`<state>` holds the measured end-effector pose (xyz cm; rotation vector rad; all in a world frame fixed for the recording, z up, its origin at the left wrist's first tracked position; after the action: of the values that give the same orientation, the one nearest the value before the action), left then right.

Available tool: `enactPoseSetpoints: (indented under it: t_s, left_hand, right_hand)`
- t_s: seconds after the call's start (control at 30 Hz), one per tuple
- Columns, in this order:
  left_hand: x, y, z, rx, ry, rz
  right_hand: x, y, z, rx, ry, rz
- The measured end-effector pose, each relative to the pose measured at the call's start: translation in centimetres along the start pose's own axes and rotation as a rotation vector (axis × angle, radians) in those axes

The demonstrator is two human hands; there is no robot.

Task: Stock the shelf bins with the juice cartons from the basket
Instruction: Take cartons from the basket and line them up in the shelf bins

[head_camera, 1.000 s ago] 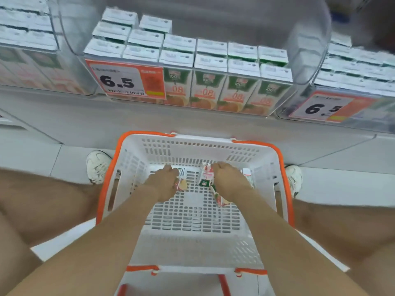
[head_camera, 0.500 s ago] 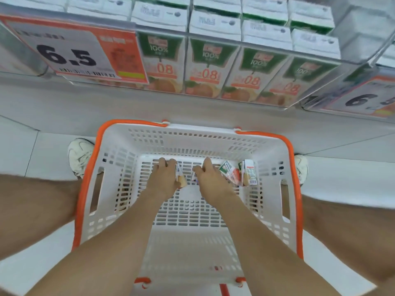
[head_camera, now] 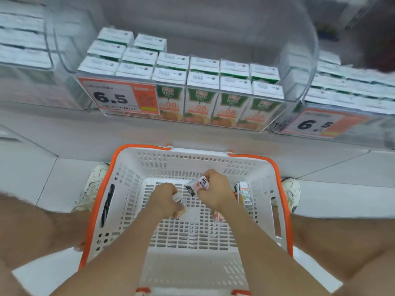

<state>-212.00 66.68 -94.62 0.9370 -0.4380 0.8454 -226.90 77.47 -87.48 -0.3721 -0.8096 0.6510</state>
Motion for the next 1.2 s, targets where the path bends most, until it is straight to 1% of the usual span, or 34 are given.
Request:
enactPoseSetpoints:
  t_s: [0.1, 0.17, 0.2, 0.27, 0.37, 0.43, 0.57, 0.7, 0.8, 0.9, 1.0, 1.1, 1.2]
  left_hand:
    - [2.6, 2.3, 3.7, 0.056, 0.077, -0.064]
    - [4.5, 4.0, 6.3, 0.118, 0.097, -0.137]
    - [5.8, 4.8, 7.6, 0.153, 0.097, -0.172]
    - [8.2, 6.4, 10.0, 0.205, 0.081, -0.219]
    - [11.8, 8.9, 12.9, 0.299, 0.056, -0.281]
    - [14.1, 10.4, 14.4, 0.325, 0.054, -0.313]
    - [18.2, 13.6, 17.5, 0.282, 0.109, -0.392]
    - [22.7, 16.5, 21.4, 0.319, 0.167, -0.465]
    - [25.2, 18.0, 23.9, 0.432, 0.21, -0.497]
    - [26.9, 19.5, 26.4, 0.532, 0.298, -0.548]
    - [27.1, 21.0, 28.4, 0.598, 0.342, -0.565]
    - [26.3, 22.1, 29.6, 0.659, 0.309, -0.545]
    - [25.3, 23.1, 29.6, 0.744, 0.176, -0.543]
  right_hand:
    - [2.0, -1.2, 2.6, -0.34, 0.089, -0.035]
    - [3.4, -2.2, 3.9, -0.542, 0.101, -0.038]
    - [4.0, -2.7, 4.3, -0.617, 0.066, -0.036]
    - [5.3, -3.8, 4.8, -0.678, -0.071, -0.027]
    - [7.6, -6.0, 5.2, -0.645, -0.305, 0.04]
    - [9.3, -8.0, 6.0, -0.591, -0.375, 0.107]
    - [12.0, -12.2, 9.2, -0.542, -0.309, 0.196]
    - [14.8, -16.7, 13.0, -0.538, -0.221, 0.327]
    - [16.9, -19.5, 15.9, -0.525, -0.102, 0.448]
    - [18.2, -21.5, 18.2, -0.523, 0.009, 0.592]
    - [18.8, -22.3, 20.9, -0.578, 0.087, 0.695]
    - [18.0, -22.2, 22.9, -0.657, 0.072, 0.702]
    - [16.6, -22.2, 23.6, -0.78, -0.023, 0.668]
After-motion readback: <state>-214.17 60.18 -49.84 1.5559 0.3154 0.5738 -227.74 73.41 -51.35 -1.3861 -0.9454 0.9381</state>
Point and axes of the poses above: each hand's wrist, its own x-axis away from the middle knuckle, its own z-axis out of the back of the hand, y = z × x, the point moved 9 cm from there along -x, towards the middle knuckle, and after that the axes turned 7 degrees about -y, right-handed, at the moved point
